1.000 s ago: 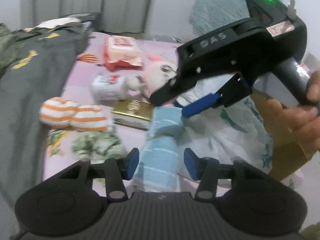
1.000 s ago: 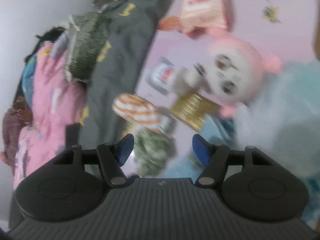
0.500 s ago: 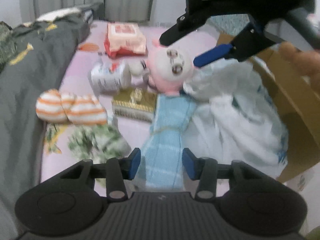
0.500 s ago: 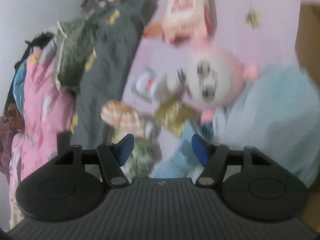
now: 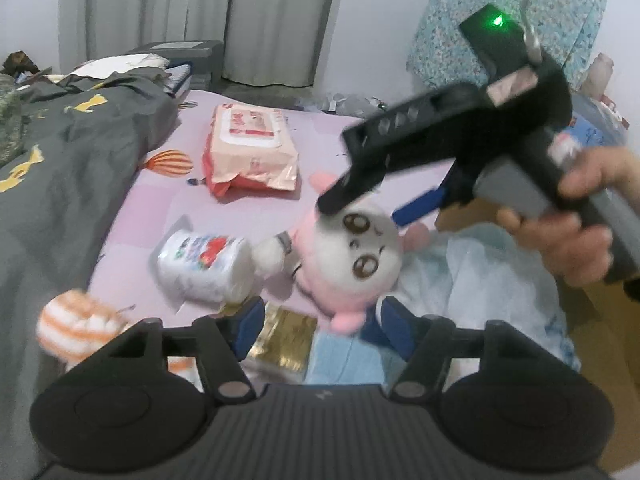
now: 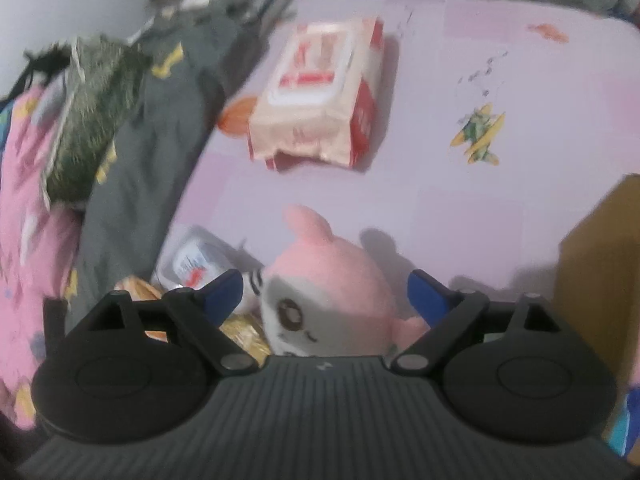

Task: Organize soft objects
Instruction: 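Close the right tool on the pink plush toy and lift it, then carry the pink plush toy with the right tool into the cardboard box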

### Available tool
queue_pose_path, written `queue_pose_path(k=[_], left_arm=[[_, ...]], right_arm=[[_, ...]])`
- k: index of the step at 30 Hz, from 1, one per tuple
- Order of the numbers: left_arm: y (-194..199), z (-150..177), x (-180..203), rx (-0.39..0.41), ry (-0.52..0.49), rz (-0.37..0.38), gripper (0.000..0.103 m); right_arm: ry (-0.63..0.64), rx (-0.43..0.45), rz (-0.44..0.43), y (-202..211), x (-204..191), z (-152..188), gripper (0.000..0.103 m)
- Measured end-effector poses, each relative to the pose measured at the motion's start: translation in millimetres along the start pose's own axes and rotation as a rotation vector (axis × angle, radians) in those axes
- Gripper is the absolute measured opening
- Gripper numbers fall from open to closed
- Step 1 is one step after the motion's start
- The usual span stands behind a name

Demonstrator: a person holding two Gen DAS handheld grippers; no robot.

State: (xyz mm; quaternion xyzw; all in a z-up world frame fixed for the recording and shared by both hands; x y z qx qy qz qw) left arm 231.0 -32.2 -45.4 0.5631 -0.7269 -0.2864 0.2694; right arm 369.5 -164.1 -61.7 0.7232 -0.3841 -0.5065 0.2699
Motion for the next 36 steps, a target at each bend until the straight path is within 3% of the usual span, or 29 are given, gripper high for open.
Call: queue_pose_path(k=[4,8,12,15,21,26,30,36], left_arm=[[-22.2,-7.6,6.2,-0.026,0.025,0.008,0.068],[-40.5,-11.7,7.1,-0.057,0.059,0.005,0.067],[-46.1,-15.8,6.3,-0.069,0.092,0.015,0.067],[-26.6,-24.1,7.1,-0.022,0.105,0.027,0.067],[34.1,-40.3,18.5,0.082,0.081,0.065,0.067],[84.0,-37.0,52.0,0.148,-0.004,0.123,0.067],[102.7,-20.6,81.2,0.155,-0.067,0.176,0.069],[98.0,4.7,100.5,0.109,-0.116,0.173,0.069]], right_arm=[[0.028,-0.076,-0.039,-20.4,4.5,5.3,0.09],[0.026,-0.092,-0.072,-28.6,7.0,9.9,0.079],[0.011,-0.059,-0.086,-23.3,2.8,12.0,0.074],[0.011,-0.023,-0.097,-9.0,-4.8,10.5,0.073],[0.009,0.08,-0.216,48.4,-31.8,13.9,0.073],[0.002,0.176,-0.284,115.0,-41.8,39.9,0.073],[-0.036,0.283,-0.234,171.8,-16.5,70.5,0.073],[-0.2,0.394,-0.087,242.6,74.2,123.3,0.074]])
Point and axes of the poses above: each gripper's, at about its wrist camera, not at the fingertips, and y roughly against the way its jaws point, x to its right, z to its underside, the point moved 6 cm from there along -y, roughly the way its jaws point, and after that the axes turned 9 degrees about -z, right-handed, at the moved point
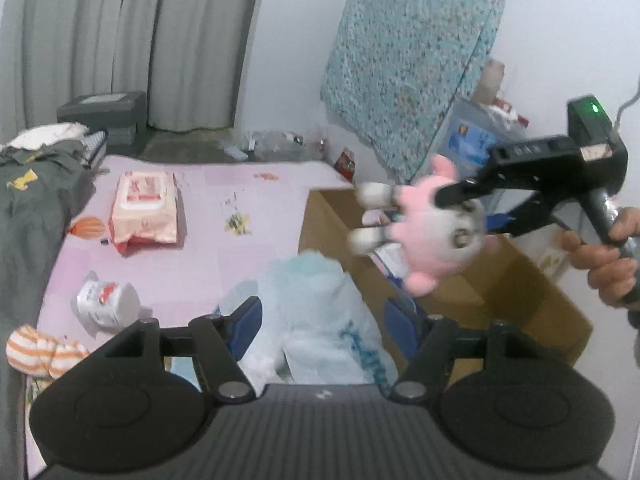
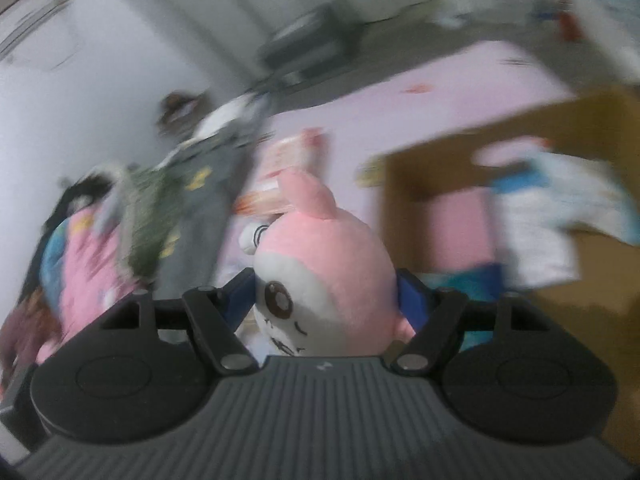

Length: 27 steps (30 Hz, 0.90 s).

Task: Organize soft objects
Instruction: 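Carry the pink plush toy with the right tool into the cardboard box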

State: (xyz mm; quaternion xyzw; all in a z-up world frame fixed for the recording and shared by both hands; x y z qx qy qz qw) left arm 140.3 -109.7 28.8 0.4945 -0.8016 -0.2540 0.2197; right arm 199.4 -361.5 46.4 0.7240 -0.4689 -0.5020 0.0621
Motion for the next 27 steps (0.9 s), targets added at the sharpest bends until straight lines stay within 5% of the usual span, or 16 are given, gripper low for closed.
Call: queue_pose_path(k=[4,9,16,27], left_arm=[[-5.1,12.1,-2.6,-0.037,0.013,-0.013,0.069],[-7.2,18.9,-7.7,-0.063,0.026,-0.044,0.069],[-8.5,21.5,-11.3,-0.077,0.022,-0.056,0.068],[-1.8,36.2,-20.1,-0.09,0.007,-0.078,0.068]], right_arm=[[-0.141,0.037,0.121,28.4,70.2,8.4,0.074],[-0.408,0.063,0.165,16.9,146.8,31.7,0.077],[-0.361,0.007,0.34,-5.3,174.7,37.3,0.083],[-0.209,0.053,0.47,8.0,169.9,21.3,0.087]])
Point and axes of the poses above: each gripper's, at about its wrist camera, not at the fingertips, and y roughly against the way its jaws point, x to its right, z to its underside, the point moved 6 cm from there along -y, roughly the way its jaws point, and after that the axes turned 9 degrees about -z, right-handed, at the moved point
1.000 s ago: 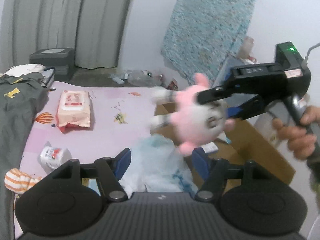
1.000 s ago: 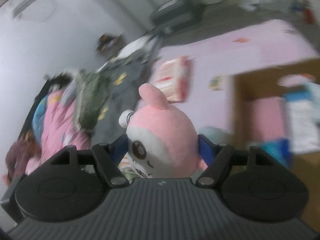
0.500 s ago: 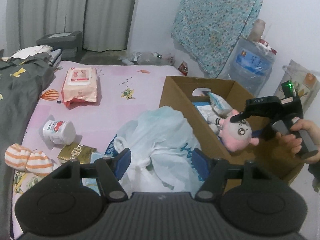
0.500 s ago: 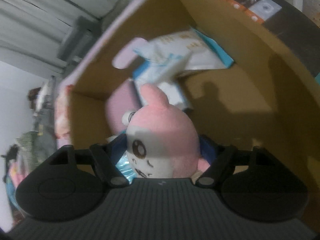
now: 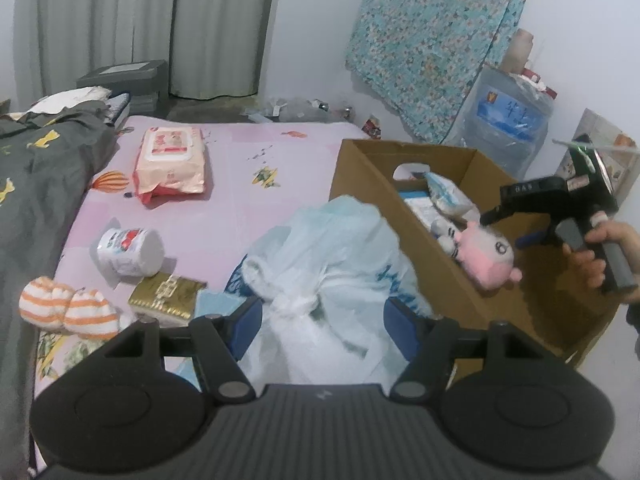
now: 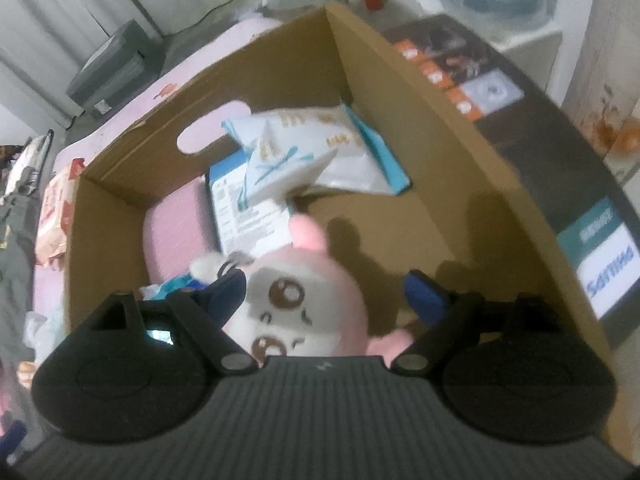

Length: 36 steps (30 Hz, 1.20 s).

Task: Organize soft objects
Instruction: 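Carry the pink plush toy with the right tool into the cardboard box, then open the right tool to release the plush toy in the box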

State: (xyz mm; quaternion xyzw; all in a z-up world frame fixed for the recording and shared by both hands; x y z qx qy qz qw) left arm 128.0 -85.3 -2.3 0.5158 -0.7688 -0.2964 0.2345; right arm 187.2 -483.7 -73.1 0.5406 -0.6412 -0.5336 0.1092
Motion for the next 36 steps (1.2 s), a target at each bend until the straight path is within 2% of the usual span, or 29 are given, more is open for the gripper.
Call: queue_pose_path(k=[3,5,7,10,12,17,22,29,32,36], left_arm=[[5.0,9.4,-7.9,-0.012,0.002,-0.011,0.069],[8.9,13.9,-15.2,-0.02,0.014,-0.019,0.069],[13.0,18.4,-22.6,-0.023,0.032,-0.025,0.069],[17.9,24.4,-33.2,-0.03,0.057,-0.038,0.069],[19.3,27.3,-38.4,-0.037,0.077,-0.039,0.069],[22.6,29.4,-46.6,-0.03,0.101,-0.046,0.069],[27.7,31.0,-52.7,-0.009,0.1,-0.073,0.071],[37.6,40.8,-62.5,0.009,0.084,-0.117,0.074],[41.3,45.2,-67.0,0.01,0.075,-0.14,0.075],[46.3,51.6,-73.5,0.009,0.072,-0.162,0.075]], right_arm=[[0.012,0.008,-0.009,-7.0,-4.5,-2.4,0.087],[0.035,-0.001,-0.017,-11.1,-10.5,0.7,0.081],[0.03,-0.021,-0.03,-14.9,-14.1,5.1,0.069],[-0.025,-0.058,-0.058,-14.3,-13.9,11.5,0.069],[-0.075,-0.081,-0.087,-13.4,-11.7,16.5,0.069],[-0.103,-0.062,-0.115,-12.8,-7.7,18.7,0.072],[-0.098,-0.01,-0.139,4.1,-9.5,19.8,0.082],[-0.043,0.103,-0.116,44.1,-16.4,29.4,0.082],[-0.021,0.147,-0.172,67.5,-31.5,38.7,0.082],[0.027,0.147,-0.317,88.6,-69.8,57.5,0.082]])
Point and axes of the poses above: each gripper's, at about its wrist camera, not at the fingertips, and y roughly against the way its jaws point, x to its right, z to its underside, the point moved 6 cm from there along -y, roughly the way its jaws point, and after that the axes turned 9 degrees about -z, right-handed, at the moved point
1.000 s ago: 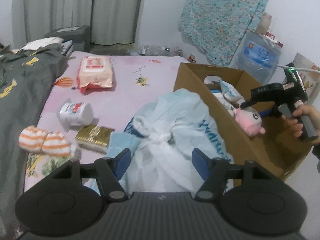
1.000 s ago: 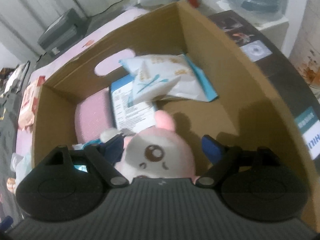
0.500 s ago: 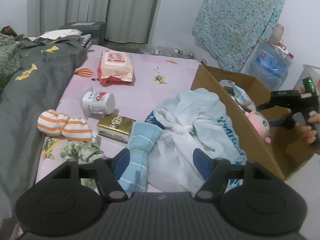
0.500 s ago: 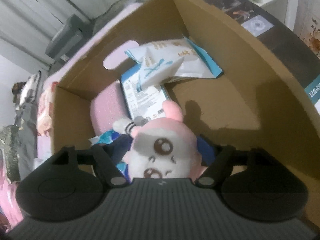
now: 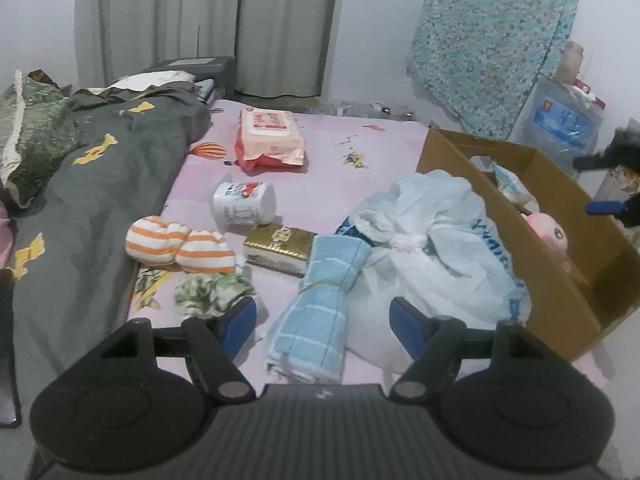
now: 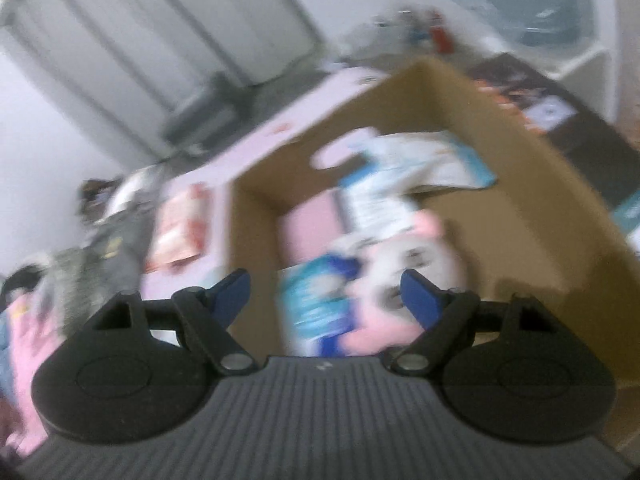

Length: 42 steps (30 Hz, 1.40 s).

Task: Organize soft objects
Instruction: 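Open the right tool to release the plush toy in the box, then move the open right tool to the rolled blue towel on the bed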

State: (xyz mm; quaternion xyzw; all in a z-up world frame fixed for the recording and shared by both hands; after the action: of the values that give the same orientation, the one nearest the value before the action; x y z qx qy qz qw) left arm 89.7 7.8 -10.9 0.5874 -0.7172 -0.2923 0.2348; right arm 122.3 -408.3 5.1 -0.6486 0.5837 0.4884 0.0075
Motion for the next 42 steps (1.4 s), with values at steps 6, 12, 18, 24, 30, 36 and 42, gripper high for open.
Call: queue_pose_path(k=[6,12,18,24,30,36,42], left_arm=[[3.5,13.7,-3.4,-0.01,-0.037,-0.017,0.075],[-2.6,25.3,1.4,-0.01,-0.078,-0.007,0.072],[-16.2,33.4,11.3,0.008,-0.185,-0.022,0.067],[-38.9,41.5,15.6,-0.008,-0.263,-0.02,0.064],[-62.3,44.2,15.8,-0.045,-0.287,-0.001,0.063],[-78.9,44.0,10.5,-0.101,-0.252,-0.001,0.034],[-75.1,44.5,2.0,-0.107,-0.198,0.015,0.017]], right_arm=[[0.019,-0.126,-0.264,-17.7,-73.1,41.8,0.082],[0.007,-0.273,-0.423,-56.9,-132.0,97.4,0.076],[-0.007,-0.33,-0.426,-92.3,-153.3,150.2,0.06],[-0.012,-0.387,-0.35,-126.8,-151.6,200.9,0.047],[-0.04,-0.399,-0.289,-153.5,-144.5,220.5,0.045],[-0.098,-0.413,-0.264,-174.1,-136.7,230.5,0.045],[-0.13,-0.405,-0.267,-174.9,-132.2,231.7,0.046]])
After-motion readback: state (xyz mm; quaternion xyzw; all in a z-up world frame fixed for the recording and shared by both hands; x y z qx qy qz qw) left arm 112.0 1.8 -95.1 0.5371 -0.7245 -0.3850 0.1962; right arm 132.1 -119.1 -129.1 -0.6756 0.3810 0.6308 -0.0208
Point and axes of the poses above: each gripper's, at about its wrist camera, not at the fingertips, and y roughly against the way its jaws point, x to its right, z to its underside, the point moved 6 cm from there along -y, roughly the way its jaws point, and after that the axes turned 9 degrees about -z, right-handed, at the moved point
